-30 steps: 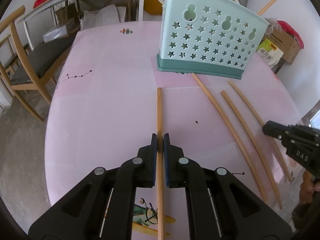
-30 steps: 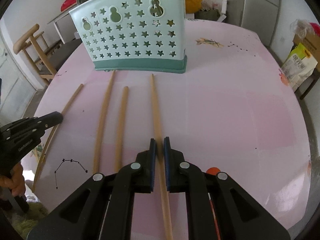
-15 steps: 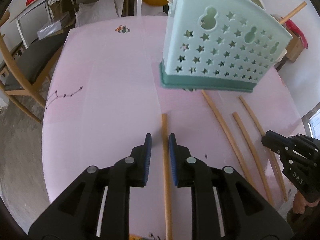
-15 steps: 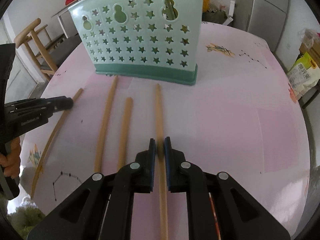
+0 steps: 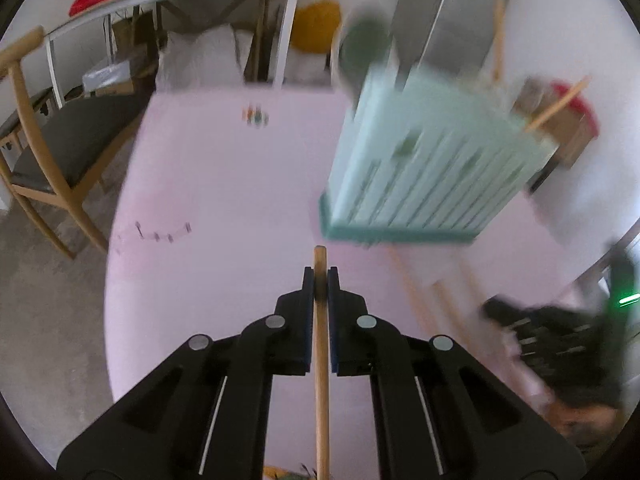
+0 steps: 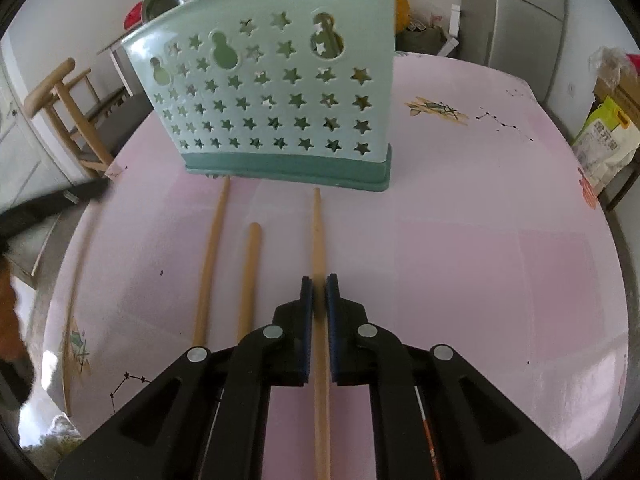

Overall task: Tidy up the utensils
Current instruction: 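Raise the left tool's chopstick over the mint holder and drop it in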

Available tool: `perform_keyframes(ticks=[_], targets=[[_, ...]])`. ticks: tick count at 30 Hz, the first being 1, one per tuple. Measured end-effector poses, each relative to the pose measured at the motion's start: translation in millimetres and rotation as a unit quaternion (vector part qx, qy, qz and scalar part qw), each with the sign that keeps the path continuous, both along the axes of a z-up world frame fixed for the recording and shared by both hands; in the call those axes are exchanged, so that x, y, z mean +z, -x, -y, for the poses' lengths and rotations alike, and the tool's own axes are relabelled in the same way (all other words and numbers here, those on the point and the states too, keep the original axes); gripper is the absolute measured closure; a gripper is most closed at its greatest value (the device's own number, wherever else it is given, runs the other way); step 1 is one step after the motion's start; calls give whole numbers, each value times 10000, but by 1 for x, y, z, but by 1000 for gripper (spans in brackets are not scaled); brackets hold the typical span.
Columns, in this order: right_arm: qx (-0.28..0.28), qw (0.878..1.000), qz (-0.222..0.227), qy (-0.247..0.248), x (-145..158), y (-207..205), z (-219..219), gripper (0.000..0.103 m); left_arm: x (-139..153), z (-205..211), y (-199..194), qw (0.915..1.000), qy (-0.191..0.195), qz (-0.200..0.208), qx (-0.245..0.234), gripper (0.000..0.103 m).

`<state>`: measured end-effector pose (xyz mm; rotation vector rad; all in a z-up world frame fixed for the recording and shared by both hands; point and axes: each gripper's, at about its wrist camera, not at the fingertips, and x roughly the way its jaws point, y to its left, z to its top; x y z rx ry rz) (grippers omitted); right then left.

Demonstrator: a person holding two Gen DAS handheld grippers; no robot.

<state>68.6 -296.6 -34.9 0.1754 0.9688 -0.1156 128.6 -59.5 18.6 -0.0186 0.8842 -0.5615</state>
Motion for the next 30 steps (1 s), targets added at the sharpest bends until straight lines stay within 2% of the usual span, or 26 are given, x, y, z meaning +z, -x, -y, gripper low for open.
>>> perform_keyframes(ticks=[3,8,15,20,24,27,30], targets=[[-81,9999,-9,-74,-3,1,7,96,41,-19,8,9983,477,330,38,98],[-150,9997,48,-181,-5,0,15,96,110,-42,15,9867,1257,1025,90,99],[-148,9997,52,-160,-5,-1,13,96,175,-34,7,9675,1765,1809,-32,99],[-147,9997,55,-160,-5,-1,13,96,203,-20,-1,9576,1897,2168,-35,103],[-143,9998,59,-152,-5,-2,12,96,218,-12,-10,9538,2010,2235,-25,103],[-154,9997,62,-182,-6,-3,13,96,217,-6,-16,9559,1965,2181,1,103],[-160,9996,69,-206,-6,-3,12,96,201,-2,-20,9632,1793,2003,27,103]])
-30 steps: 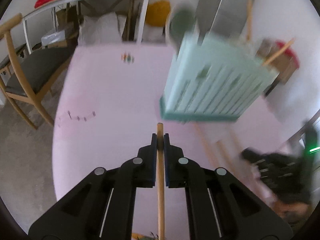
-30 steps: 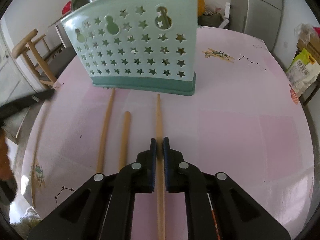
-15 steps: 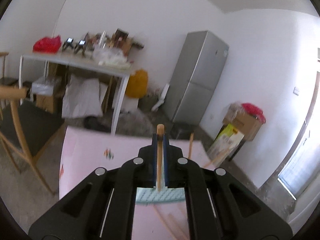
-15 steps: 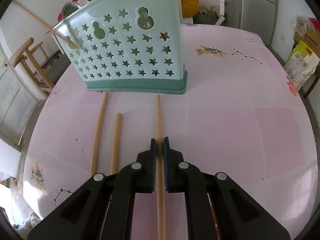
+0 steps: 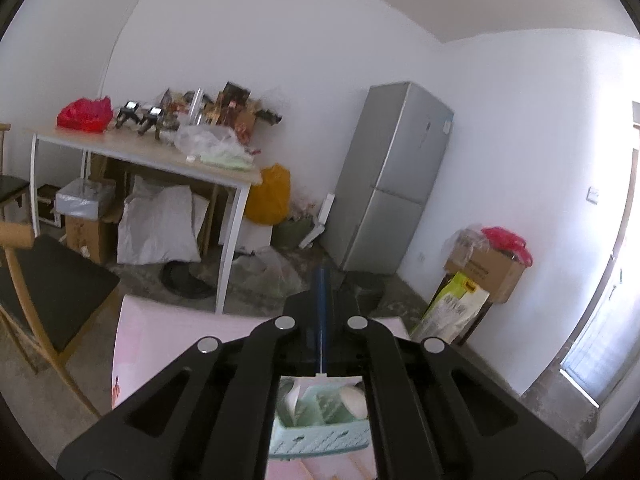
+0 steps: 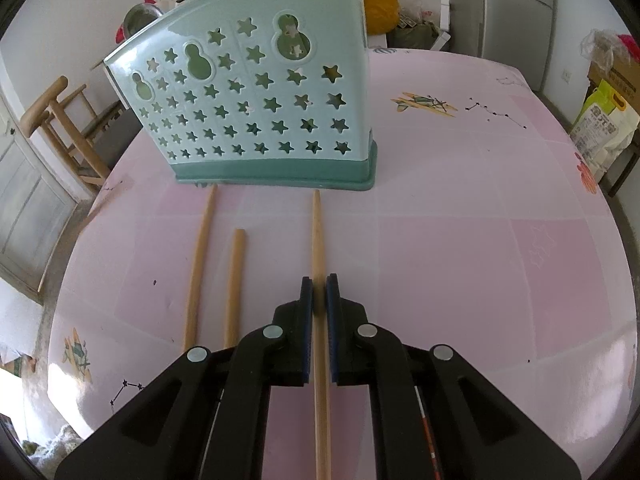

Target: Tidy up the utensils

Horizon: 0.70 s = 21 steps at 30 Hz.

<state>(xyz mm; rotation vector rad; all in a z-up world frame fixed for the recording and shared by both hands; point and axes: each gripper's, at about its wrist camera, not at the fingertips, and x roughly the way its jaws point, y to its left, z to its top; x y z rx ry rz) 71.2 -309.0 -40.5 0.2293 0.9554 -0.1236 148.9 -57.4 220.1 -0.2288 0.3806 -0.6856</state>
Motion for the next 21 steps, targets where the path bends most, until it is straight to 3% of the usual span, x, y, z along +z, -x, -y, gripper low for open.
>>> perform_keyframes(ticks=[5,6,9,10,12,13,16,18,21], targets=[[53,10000,13,-41,0,1,0,96,-46,-16,1,9972,-512,-503,198,103],[67,10000,23,-50,0,1,1,96,-56,-23,-1,9962,-586,-600,236,98],[83,9999,38,-77,0,2,1,96,-89,-52,1,9880,-968,-1014,644,64],[84,9999,43,-84,0,3,2,96,-103,-62,3,9835,-1166,-1123,811,57],[95,9999,45,-87,0,2,1,96,-139,-77,4,9697,-1487,-1658,1009,56],[112,9999,40,-76,0,2,1,96,-162,-82,3,9601,-1604,-2065,996,56],[149,9999,21,-16,0,1,0,96,-216,-84,3,9373,-1945,-2745,909,56],[148,9999,16,11,0,1,-2,96,-236,-81,5,9313,-2054,-2885,847,57],[137,9999,10,63,0,1,-4,96,-250,-74,0,9303,-2181,-2817,868,58]])
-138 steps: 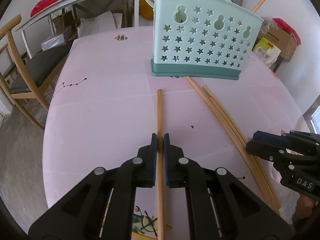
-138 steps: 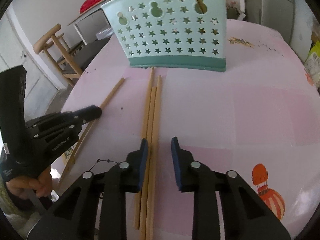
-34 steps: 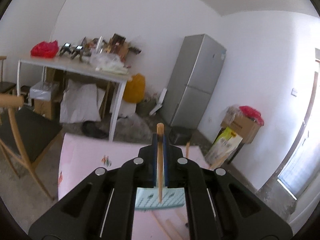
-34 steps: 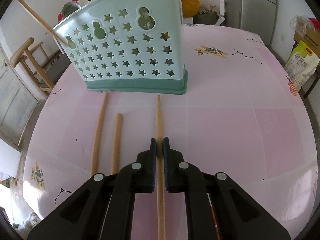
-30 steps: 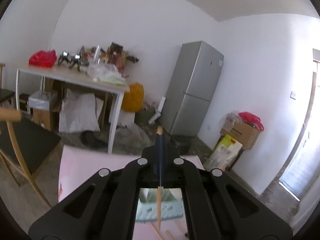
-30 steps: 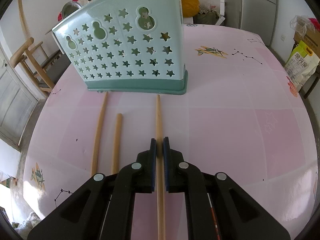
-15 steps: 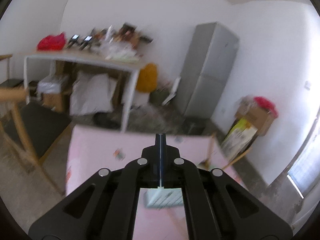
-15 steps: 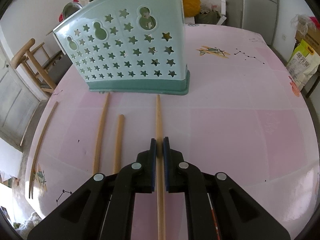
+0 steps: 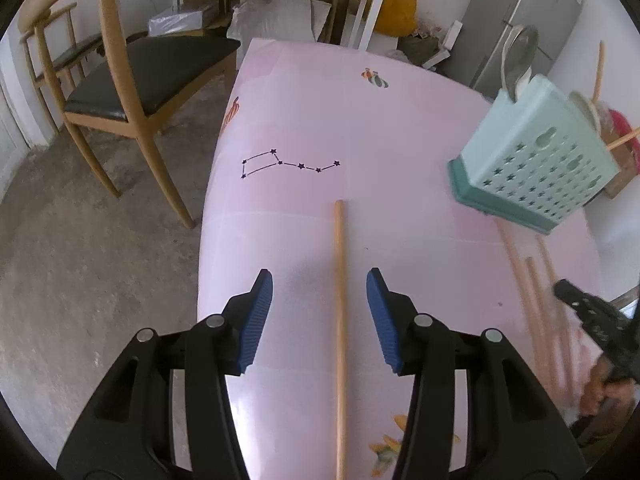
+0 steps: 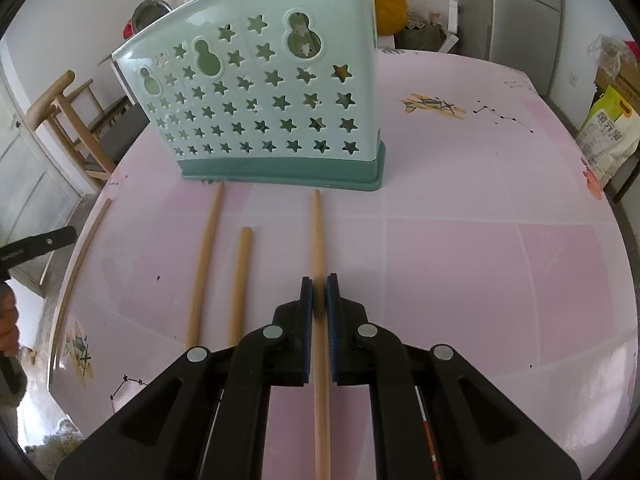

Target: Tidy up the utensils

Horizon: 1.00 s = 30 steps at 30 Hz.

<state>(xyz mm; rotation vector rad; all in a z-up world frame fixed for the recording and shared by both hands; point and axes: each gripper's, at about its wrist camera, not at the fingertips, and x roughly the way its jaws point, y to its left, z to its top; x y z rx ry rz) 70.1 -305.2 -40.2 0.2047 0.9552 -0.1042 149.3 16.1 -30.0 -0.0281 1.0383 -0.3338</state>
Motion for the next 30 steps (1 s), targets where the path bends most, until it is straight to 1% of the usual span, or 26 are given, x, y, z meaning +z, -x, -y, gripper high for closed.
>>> perform_keyframes(ticks=[2,3,4,5,6,7,10,13,15,17,20,22,23,24,27,30], targets=[[-9,10000,3,15,0,0,-1,96,-4,7,-7,9999,-112,34,-97,58],[-15,10000,5,15,0,0,-1,96,-6,13,-10,9995,-239,73,-166,59],[-21,10000,5,18,0,0,-1,96,-8,15,-14,9990,-381,94,-202,64],[-22,10000,5,22,0,0,-1,96,-10,18,-17,9981,-562,153,-190,66],[-24,10000,7,24,0,0,-1,96,-11,22,-19,9967,-749,256,-192,71],[-26,10000,10,23,0,1,-1,96,-11,25,-21,9955,-873,307,-224,80],[-34,10000,25,7,0,1,-1,96,-13,28,-25,9944,-959,366,-254,95],[-47,10000,36,-24,1,1,-1,96,-12,28,-26,9950,-897,393,-167,99],[-42,10000,37,-45,1,1,0,96,-10,25,-25,9964,-726,438,-80,99],[-31,10000,40,-54,1,2,0,96,-3,20,-22,9977,-460,496,5,99],[-22,10000,55,-80,0,2,2,96,19,13,-10,9975,-16,698,68,99],[-23,9999,66,-93,0,3,2,96,43,7,0,9952,400,887,61,99],[-24,9999,70,-93,0,3,2,96,51,6,4,9938,541,966,49,99],[-26,9999,74,-93,0,3,2,96,68,3,11,9908,764,1116,30,99],[-28,9999,79,-90,0,3,2,96,106,0,24,9818,1175,1492,-62,99],[-37,9999,87,-110,0,3,2,96,145,-1,30,9693,1618,1847,-156,99]])
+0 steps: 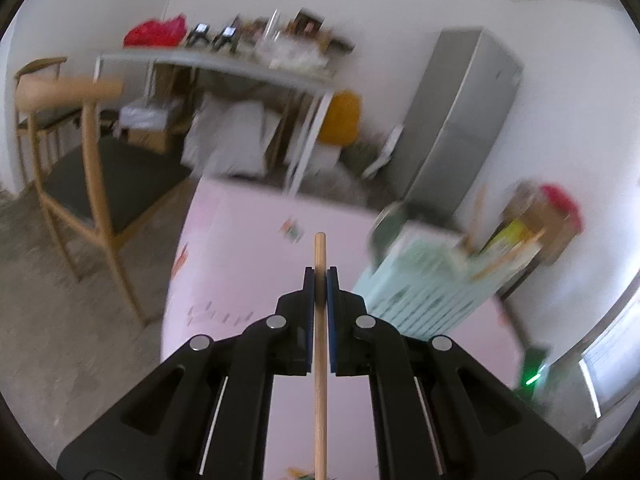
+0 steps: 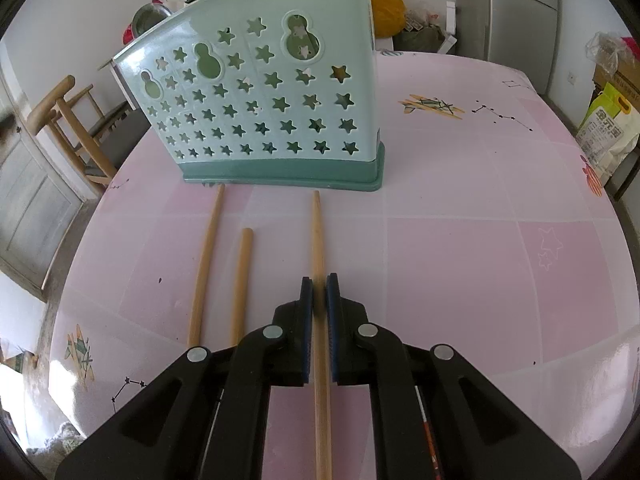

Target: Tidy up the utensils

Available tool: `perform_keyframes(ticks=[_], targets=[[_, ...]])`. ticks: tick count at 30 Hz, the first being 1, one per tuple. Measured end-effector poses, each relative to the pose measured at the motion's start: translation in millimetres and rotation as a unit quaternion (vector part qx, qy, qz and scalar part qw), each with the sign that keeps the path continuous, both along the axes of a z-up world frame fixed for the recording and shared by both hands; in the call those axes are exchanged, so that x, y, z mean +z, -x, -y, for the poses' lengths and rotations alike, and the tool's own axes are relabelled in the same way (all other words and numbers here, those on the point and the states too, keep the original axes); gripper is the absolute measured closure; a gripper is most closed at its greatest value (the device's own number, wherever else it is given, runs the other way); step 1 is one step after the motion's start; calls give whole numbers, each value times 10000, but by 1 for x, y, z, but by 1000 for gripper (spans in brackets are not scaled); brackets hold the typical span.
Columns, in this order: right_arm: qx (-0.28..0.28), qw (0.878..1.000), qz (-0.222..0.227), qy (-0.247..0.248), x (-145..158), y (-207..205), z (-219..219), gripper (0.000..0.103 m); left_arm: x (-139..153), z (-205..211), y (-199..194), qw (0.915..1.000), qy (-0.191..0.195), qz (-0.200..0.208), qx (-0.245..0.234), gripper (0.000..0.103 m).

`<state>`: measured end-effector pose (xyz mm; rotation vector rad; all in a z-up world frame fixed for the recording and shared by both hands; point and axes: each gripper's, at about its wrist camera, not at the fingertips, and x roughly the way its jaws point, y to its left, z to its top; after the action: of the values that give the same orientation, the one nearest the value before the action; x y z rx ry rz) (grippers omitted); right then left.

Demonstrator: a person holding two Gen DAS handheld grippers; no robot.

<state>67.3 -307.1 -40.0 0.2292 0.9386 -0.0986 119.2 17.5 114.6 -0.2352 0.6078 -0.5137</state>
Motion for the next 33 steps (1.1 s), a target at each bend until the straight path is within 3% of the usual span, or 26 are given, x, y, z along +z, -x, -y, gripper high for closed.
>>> perform_keyframes(ticks=[3,6,11,14,23,33], targets=[[-2,10000,-1,-5,0,0,0,96,35,2,-3,9983,437,374,-99,99],[-2,10000,-6,-15,0,0,0,96,72,8,-6,9915,874,959,-126,99],[-24,10000,-4,-56,0,0,0,96,114,40,-15,9683,1586,1924,-118,99],[-21,10000,-6,-53,-1,0,0,96,122,69,-24,9609,1621,2245,-2,99],[41,10000,-16,-77,0,-1,-1,96,92,152,-83,9655,1236,2282,213,99],[65,9999,-7,-143,-1,0,0,96,42,164,-107,9773,903,1901,245,99]])
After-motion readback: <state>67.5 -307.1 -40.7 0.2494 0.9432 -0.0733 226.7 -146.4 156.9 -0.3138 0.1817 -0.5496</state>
